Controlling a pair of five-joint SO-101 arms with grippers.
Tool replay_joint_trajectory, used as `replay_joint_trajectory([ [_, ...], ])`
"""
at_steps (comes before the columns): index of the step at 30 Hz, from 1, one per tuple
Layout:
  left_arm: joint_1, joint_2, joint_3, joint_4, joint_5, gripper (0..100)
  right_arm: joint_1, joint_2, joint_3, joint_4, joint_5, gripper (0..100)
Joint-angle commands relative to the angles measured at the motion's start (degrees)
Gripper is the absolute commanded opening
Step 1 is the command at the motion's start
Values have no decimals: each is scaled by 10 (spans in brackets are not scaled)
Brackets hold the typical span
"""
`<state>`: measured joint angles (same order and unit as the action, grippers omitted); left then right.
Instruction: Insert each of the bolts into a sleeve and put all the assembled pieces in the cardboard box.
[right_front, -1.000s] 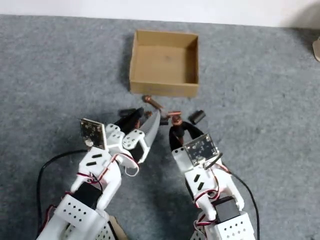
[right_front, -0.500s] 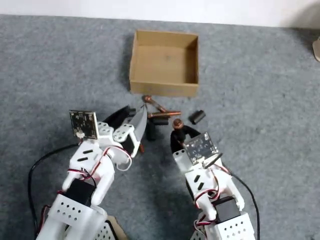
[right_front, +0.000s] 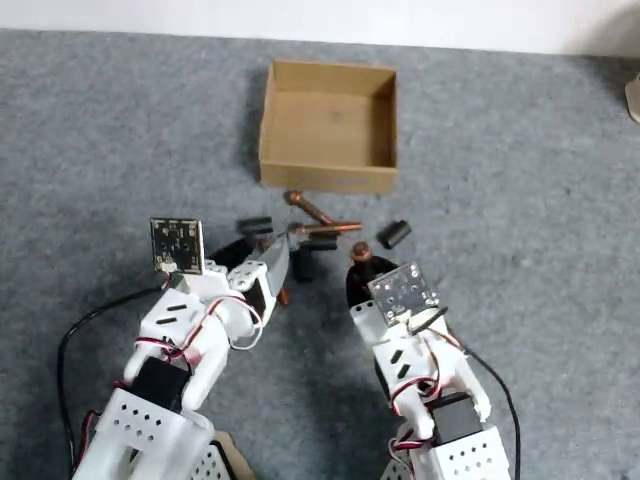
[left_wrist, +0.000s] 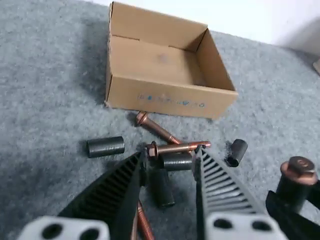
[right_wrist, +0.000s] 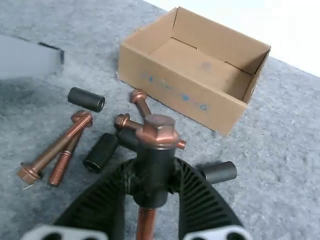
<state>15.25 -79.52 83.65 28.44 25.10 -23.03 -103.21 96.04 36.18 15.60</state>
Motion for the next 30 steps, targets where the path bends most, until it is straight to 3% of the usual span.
replay_joint_trajectory([
  [1,-7,-2,-12,2,6,126,7,-10,56,12,-6,4],
  [6,-7,-2,-10,2,6,4,7,-10,31,41,-19,4],
  [22,-25,-1,-7,4,6,7,7,-7,-21,96,-26,4],
  [30,-25,-1,-2,4,6,7,15,177,-113,70,-50,4],
])
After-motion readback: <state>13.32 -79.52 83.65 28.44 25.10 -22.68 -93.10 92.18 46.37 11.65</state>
